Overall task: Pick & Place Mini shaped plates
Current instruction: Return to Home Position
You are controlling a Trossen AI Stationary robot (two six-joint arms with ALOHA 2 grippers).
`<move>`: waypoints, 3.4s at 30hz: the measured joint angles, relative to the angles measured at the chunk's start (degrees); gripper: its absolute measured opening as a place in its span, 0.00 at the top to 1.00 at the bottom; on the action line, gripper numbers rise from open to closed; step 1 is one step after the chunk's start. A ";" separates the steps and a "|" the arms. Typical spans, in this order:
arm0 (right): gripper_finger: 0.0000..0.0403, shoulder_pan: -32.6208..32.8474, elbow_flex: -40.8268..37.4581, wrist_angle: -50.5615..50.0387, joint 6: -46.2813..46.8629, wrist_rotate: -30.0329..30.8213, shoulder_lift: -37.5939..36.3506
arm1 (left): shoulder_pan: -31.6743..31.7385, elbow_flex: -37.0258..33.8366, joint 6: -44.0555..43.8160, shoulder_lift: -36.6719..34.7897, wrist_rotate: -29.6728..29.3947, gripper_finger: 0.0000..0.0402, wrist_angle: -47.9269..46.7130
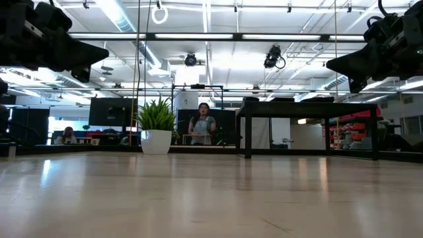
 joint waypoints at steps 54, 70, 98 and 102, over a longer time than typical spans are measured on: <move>0.95 0.00 0.01 0.02 0.04 -0.02 0.00 | 0.86 -0.11 -8.57 2.12 2.03 0.92 0.45; 0.95 0.00 0.01 0.02 0.03 -0.02 0.00 | 0.86 -0.11 -8.59 2.11 2.04 0.92 0.45; 0.95 0.00 0.01 0.00 0.02 -0.02 0.00 | 0.86 -0.11 -8.59 2.12 2.05 0.92 0.45; 0.95 0.00 0.01 0.01 0.04 -0.02 0.00 | 0.86 -0.11 -8.59 2.10 2.05 0.92 0.45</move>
